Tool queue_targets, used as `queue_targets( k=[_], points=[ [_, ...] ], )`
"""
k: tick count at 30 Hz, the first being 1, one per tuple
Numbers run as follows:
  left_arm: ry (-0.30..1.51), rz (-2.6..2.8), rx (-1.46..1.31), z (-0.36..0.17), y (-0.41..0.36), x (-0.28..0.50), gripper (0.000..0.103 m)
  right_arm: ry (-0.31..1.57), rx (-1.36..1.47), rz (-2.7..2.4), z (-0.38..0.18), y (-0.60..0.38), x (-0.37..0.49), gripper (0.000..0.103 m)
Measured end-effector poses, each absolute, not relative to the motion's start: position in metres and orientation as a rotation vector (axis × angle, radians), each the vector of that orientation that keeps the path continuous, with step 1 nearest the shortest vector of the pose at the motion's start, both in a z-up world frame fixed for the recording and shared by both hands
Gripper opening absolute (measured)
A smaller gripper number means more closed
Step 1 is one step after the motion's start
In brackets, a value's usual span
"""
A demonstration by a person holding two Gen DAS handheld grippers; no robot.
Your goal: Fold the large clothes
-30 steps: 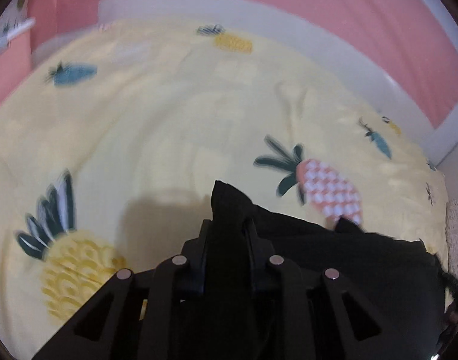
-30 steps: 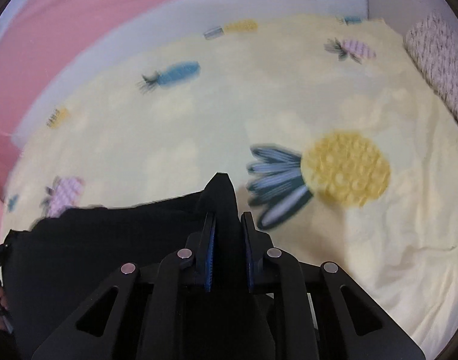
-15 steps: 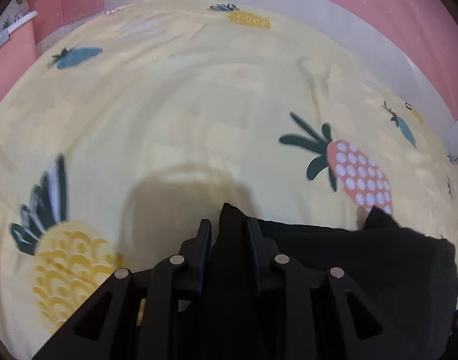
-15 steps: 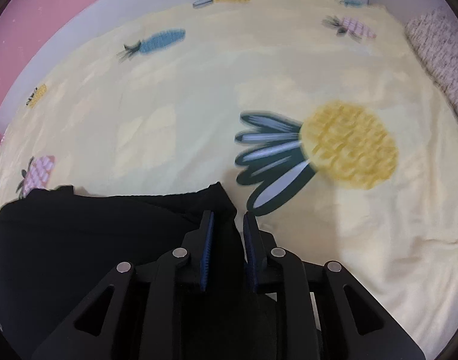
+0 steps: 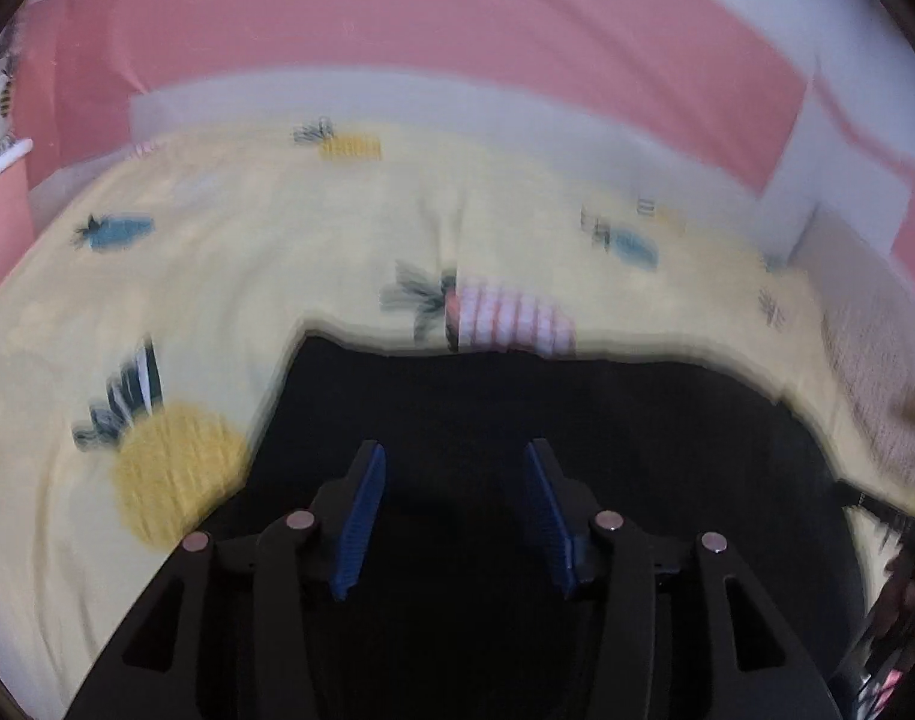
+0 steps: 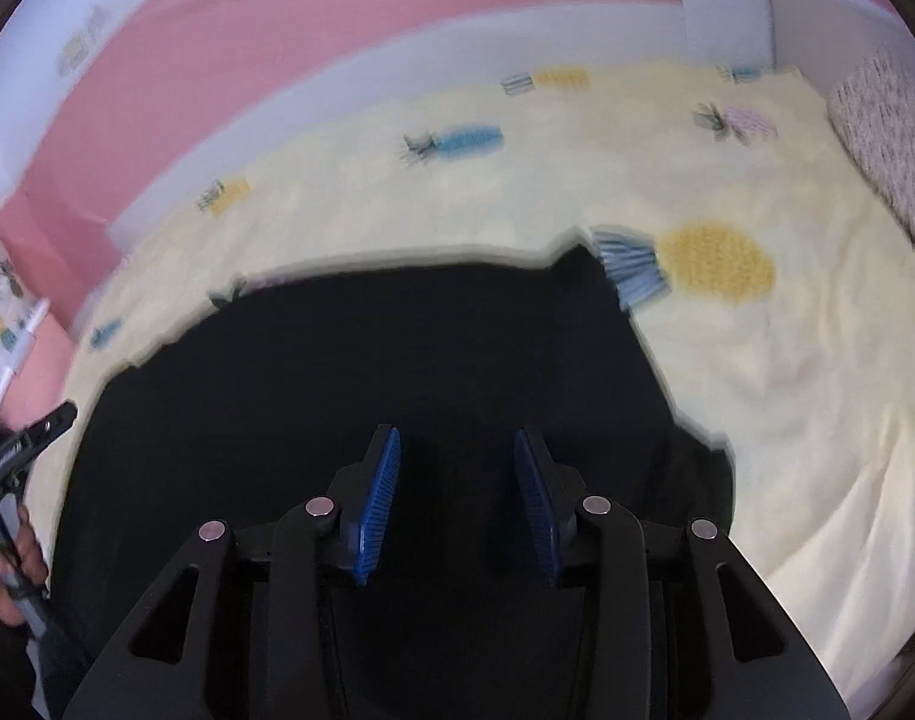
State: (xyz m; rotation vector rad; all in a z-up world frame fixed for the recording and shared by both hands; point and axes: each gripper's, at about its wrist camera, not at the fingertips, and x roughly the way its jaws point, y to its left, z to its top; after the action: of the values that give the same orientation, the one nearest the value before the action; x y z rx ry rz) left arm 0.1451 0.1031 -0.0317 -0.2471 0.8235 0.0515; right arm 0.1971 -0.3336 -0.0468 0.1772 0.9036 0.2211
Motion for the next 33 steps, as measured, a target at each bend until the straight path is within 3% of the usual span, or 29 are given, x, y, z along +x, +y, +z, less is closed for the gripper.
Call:
queue_targets(
  k=[2, 8, 16, 24, 33],
  points=[
    [0.889, 0.061, -0.278, -0.062, 0.107, 0.146, 0.05, 0.882, 0.179, 0.173, -0.067, -0.346, 0.201, 0.041],
    [0.887, 0.085, -0.223, -0.054, 0.104, 0.149, 0.05, 0.893, 0.161, 0.086, -0.067, -0.361, 0.212, 0.041],
    [0.803, -0.089, -0.223, -0.012, 0.064, 0.058, 0.051, 0.776, 0.155, 0.178, -0.024, -0.337, 0.11, 0.041],
    [0.879, -0.157, -0.094, -0.049, 0.022, 0.027, 0.053, 0.885, 0.085, 0.161, -0.071, -0.316, 0.078, 0.047],
    [0.882, -0.017, -0.165, -0.045, 0.069, 0.035, 0.053, 0.871, 0.2, 0.148, -0.065, -0.344, 0.095, 0.047]
  ],
)
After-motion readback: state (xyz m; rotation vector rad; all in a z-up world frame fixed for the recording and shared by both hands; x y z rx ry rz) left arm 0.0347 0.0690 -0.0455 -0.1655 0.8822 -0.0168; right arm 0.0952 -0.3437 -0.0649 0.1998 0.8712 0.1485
